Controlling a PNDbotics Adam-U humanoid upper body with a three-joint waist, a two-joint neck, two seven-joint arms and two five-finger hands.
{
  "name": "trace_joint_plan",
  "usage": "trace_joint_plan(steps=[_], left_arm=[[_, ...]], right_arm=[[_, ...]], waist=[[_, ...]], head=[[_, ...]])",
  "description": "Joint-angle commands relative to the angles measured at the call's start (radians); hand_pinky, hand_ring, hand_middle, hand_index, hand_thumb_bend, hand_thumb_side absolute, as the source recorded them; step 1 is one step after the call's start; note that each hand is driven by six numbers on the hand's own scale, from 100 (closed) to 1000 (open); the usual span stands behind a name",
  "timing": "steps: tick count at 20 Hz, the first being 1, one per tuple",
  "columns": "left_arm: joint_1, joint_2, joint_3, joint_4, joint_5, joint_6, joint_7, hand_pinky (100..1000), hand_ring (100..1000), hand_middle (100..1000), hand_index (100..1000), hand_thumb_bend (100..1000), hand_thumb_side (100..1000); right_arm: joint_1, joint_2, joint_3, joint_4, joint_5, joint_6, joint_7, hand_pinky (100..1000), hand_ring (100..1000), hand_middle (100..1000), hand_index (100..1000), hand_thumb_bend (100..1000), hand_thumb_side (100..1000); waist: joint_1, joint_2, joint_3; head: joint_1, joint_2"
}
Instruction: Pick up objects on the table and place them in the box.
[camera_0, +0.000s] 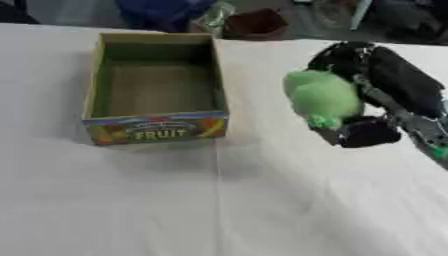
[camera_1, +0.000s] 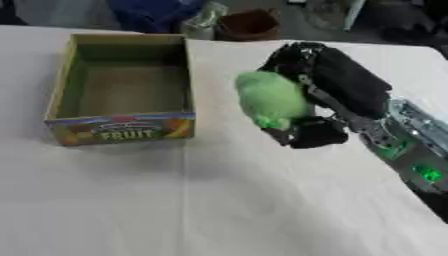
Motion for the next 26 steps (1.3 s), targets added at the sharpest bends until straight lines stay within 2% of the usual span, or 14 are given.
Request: trace_joint_plan(steps=[1,10,17,21,26], left_arm=[[-0.001,0.021,-0.007,-0.02,0.003,0.0,-0.007,437,407,453,561,100,746],[-0.001,0.022,-0.02,-0.02,0.011,0.0,-0.024,437,406,452,559,100,746],[-0.01,0.028,-0.024,-0.02,0.014,-0.002,-0.032,437,406,452,559,100,746],[-0.018,0.033,-0.027,-0.02,0.016,-0.003,-0.035,437,406,452,560,100,745],[-0.028,0.039,-0.028,-0.02,0.018,-0.006,-0.036,436,406,452,560,100,744]], right_arm=[[-0.061,-0.035,0.0,-0.015,-0.053,0.034,0.015,688,684,523,729,100,561],[-0.271,0.002,0.027,-0.015,-0.182,0.141,0.082,693,687,518,727,100,530],[-0.441,0.051,0.053,-0.014,-0.286,0.243,0.159,696,688,521,730,100,523],[-0.537,0.093,0.082,0.049,-0.304,0.303,0.19,701,686,522,732,100,520],[-0.622,0.148,0.114,0.147,-0.3,0.361,0.179,706,684,520,735,100,511]], waist=[[0.005,-0.019,0.006],[-0.003,-0.018,0.042],[-0.016,-0.008,0.059],[-0.026,-0.005,0.073],[-0.038,0.002,0.1]], head=[[-0.011,-0.014],[-0.039,-0.021],[-0.05,-0.031],[-0.068,-0.037],[-0.093,-0.044]])
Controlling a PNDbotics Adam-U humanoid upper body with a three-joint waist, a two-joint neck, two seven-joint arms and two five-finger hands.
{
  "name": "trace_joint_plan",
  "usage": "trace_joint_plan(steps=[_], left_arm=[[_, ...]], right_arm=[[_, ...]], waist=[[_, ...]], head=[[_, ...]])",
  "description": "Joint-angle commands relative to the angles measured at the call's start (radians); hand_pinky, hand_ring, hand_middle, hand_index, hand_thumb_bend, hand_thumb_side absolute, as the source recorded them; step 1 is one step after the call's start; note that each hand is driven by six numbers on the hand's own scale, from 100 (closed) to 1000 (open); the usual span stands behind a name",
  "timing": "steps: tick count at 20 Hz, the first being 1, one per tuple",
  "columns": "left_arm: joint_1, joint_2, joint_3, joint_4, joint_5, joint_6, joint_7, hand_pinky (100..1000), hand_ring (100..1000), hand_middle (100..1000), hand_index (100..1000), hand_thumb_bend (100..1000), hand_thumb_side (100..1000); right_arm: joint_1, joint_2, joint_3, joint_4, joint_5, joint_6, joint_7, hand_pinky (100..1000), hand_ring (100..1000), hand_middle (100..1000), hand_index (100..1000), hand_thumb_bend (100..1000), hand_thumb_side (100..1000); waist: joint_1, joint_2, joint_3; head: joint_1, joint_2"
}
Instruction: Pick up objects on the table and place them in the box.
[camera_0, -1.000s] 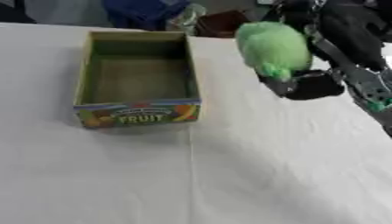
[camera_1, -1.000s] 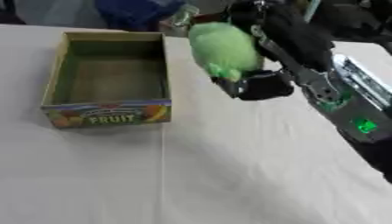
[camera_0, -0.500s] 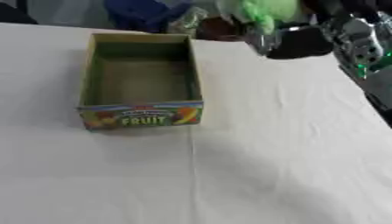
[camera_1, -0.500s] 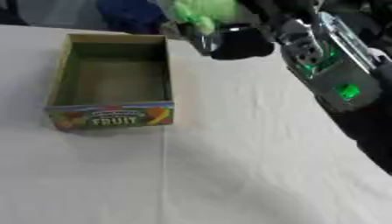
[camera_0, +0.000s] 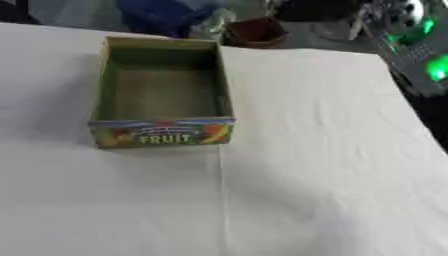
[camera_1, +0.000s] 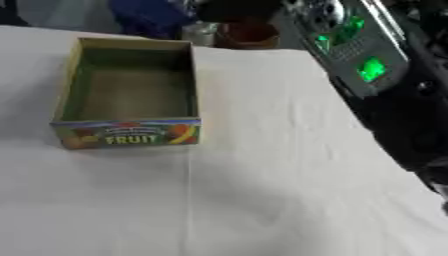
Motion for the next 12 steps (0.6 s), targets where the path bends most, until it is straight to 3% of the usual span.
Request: trace_joint_plan(steps=[1,6,12], left_arm=[[-0.014,0.029,-0.001,-0.02,0.007,-0.004,-0.004,437,406,452,560,100,744],[-0.02,0.031,-0.001,-0.02,0.009,-0.01,-0.005,437,405,452,559,100,742],[-0.028,0.031,-0.003,-0.02,0.013,-0.017,-0.007,438,404,452,558,100,741]], right_arm=[[-0.044,0.012,0.006,0.06,-0.001,0.022,-0.016,706,683,520,735,100,511],[-0.088,0.052,0.025,0.175,0.025,0.006,-0.056,710,681,518,736,100,508],[-0.141,0.105,0.051,0.305,0.074,-0.038,-0.101,705,678,519,734,100,508]], waist=[[0.002,-0.011,0.011],[-0.005,-0.001,0.041],[-0.012,0.011,0.075]], head=[[-0.019,-0.02],[-0.043,-0.029],[-0.101,-0.031]])
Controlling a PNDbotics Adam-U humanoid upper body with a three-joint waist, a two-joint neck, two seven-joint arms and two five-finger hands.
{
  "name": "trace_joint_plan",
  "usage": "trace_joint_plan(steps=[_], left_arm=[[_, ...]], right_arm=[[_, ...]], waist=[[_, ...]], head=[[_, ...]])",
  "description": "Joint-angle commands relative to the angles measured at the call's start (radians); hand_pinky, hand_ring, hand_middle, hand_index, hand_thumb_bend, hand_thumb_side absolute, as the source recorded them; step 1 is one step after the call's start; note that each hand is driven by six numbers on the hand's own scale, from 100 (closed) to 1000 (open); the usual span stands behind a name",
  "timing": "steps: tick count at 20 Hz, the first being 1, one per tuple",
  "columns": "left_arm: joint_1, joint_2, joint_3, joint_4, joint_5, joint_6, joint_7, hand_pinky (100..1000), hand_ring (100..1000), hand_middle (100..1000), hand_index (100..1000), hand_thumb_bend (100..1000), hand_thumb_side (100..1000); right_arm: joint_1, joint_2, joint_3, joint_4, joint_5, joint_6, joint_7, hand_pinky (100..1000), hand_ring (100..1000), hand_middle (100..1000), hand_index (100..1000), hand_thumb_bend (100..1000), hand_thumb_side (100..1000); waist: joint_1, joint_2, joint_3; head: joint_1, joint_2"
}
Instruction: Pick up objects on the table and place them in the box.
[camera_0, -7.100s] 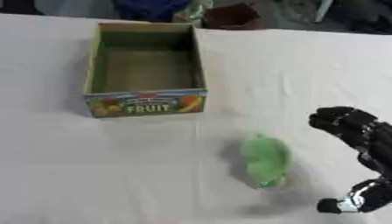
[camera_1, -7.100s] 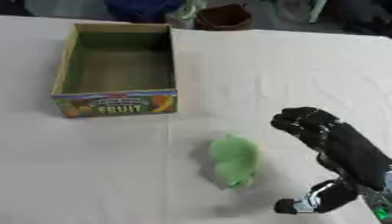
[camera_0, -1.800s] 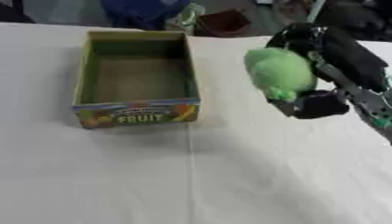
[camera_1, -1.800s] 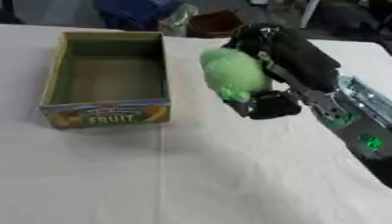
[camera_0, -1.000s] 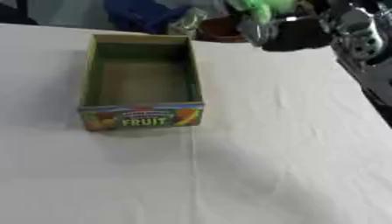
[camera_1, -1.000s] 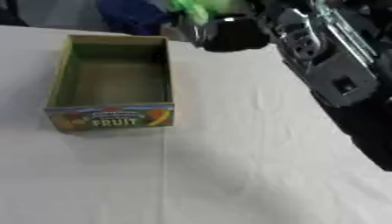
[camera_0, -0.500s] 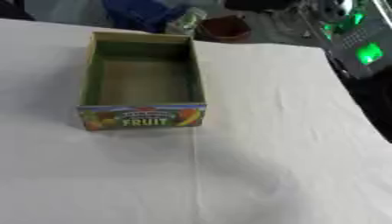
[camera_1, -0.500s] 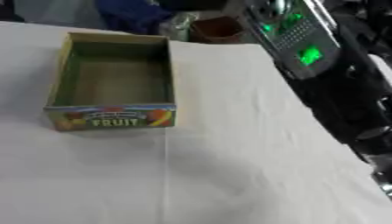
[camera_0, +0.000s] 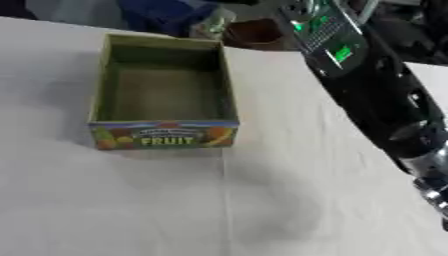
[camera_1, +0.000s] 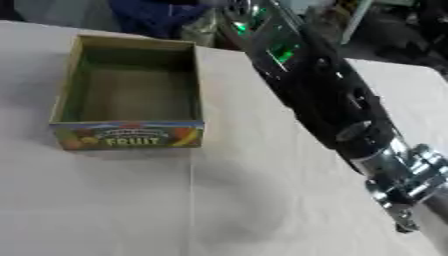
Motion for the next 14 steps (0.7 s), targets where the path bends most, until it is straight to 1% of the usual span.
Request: trace_joint_plan(steps=[1,5,8,14], left_arm=[[-0.012,0.023,-0.003,-0.019,0.007,-0.007,-0.003,438,404,452,558,100,740],[-0.017,0.023,-0.004,-0.019,0.009,-0.012,-0.006,438,404,452,558,100,740],[-0.018,0.02,-0.001,-0.019,0.007,-0.01,-0.007,439,404,451,557,100,742],[-0.026,0.018,0.0,-0.019,0.005,-0.007,-0.008,439,404,449,557,100,743]], right_arm=[[-0.039,0.009,0.005,0.051,0.036,-0.024,-0.027,704,678,520,734,100,508],[-0.065,0.038,0.023,0.107,0.095,-0.054,-0.043,698,681,522,730,100,514],[-0.065,0.045,0.03,0.133,0.157,-0.08,-0.048,691,686,527,725,100,522],[-0.05,0.061,0.04,0.183,0.374,-0.134,-0.04,669,701,539,710,100,537]], waist=[[0.007,-0.012,0.006],[0.002,-0.006,0.025],[-0.004,-0.003,0.032],[-0.015,0.002,0.039]], head=[[-0.024,-0.017],[-0.044,-0.028],[-0.054,-0.033],[-0.055,-0.039]])
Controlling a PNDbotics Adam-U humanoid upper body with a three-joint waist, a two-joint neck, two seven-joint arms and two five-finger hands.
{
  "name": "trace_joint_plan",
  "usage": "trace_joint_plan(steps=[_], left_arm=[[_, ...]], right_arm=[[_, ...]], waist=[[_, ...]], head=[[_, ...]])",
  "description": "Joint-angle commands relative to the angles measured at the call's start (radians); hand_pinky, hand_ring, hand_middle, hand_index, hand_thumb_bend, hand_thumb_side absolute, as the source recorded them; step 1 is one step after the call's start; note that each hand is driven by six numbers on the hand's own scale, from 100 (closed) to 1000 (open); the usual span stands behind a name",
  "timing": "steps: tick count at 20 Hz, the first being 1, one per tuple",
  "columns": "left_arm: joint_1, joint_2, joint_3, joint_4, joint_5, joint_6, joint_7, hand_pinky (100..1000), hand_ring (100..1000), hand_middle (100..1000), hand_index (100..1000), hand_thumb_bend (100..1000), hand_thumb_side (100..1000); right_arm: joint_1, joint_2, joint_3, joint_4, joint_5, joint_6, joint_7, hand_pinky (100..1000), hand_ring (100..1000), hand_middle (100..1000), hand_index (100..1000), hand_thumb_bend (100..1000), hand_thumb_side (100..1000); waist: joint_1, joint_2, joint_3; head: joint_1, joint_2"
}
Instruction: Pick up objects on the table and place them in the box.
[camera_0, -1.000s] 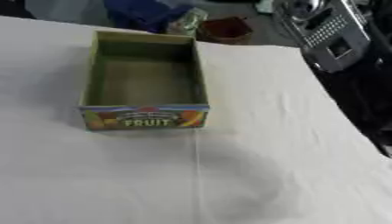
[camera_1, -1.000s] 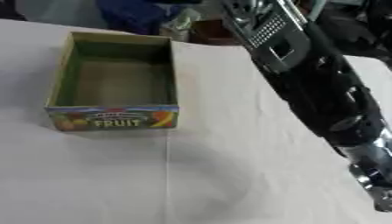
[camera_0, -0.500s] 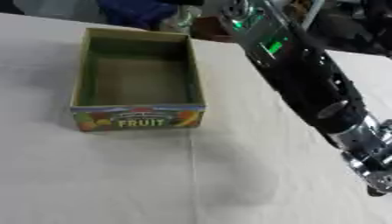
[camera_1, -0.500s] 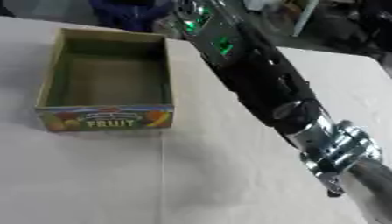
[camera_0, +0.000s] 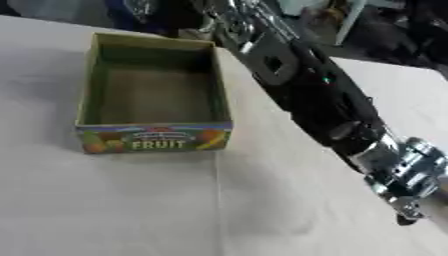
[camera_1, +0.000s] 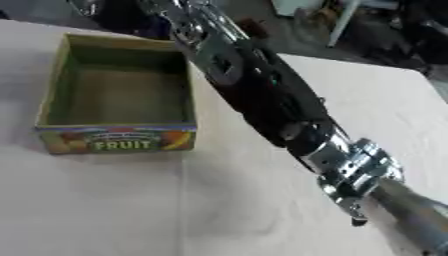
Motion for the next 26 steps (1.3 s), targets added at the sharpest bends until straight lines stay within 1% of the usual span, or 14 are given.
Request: trace_joint_plan(steps=[1,5,10,13,16,19,22,24,26], left_arm=[[-0.014,0.017,0.002,-0.019,0.002,0.002,-0.003,439,403,449,557,100,743],[-0.019,0.014,0.003,-0.019,0.003,-0.001,-0.005,440,403,449,556,100,743],[-0.023,0.011,0.004,-0.019,0.002,-0.001,-0.008,440,402,448,556,100,743],[-0.022,0.011,0.005,-0.019,0.0,0.0,-0.008,440,402,448,555,100,744],[-0.022,0.012,0.005,-0.019,0.0,0.001,-0.009,440,402,448,556,100,744],[-0.023,0.013,0.006,-0.019,0.0,0.001,-0.009,441,402,447,555,100,745],[-0.022,0.012,0.007,-0.019,0.0,0.0,-0.008,441,401,447,555,100,744],[-0.024,0.011,0.007,-0.019,0.0,-0.001,-0.009,441,401,447,555,100,745],[-0.024,0.01,0.008,-0.019,-0.001,-0.001,-0.01,441,401,447,554,100,745]], right_arm=[[-0.01,-0.003,-0.003,0.026,0.126,-0.03,0.0,666,703,540,708,100,537],[-0.005,0.02,0.002,0.087,0.299,-0.056,-0.01,653,716,546,698,100,544],[-0.001,0.037,0.011,0.135,0.519,-0.103,0.013,644,735,558,694,100,544],[-0.003,0.036,0.008,0.14,0.642,-0.142,0.039,630,744,563,684,100,535],[-0.007,0.031,0.003,0.13,0.733,-0.176,0.053,627,756,575,691,100,532],[-0.006,0.029,-0.001,0.138,0.782,-0.23,0.096,639,768,590,706,100,530],[-0.002,0.032,-0.004,0.154,0.785,-0.298,0.143,659,783,608,725,100,541],[0.002,0.035,-0.005,0.164,0.777,-0.34,0.172,671,793,624,741,100,563],[0.005,0.035,-0.009,0.171,0.776,-0.364,0.195,677,796,636,754,100,633]], waist=[[0.007,-0.012,0.006],[0.003,-0.003,0.022],[-0.001,0.005,0.029],[-0.004,0.006,0.028],[-0.006,0.004,0.028],[-0.008,0.004,0.03],[-0.008,0.008,0.033],[-0.01,0.011,0.034],[-0.011,0.014,0.036]], head=[[-0.005,-0.017],[-0.015,-0.024],[-0.02,-0.029],[-0.018,-0.028],[-0.018,-0.027],[-0.022,-0.029],[-0.026,-0.033],[-0.027,-0.036],[-0.027,-0.039]])
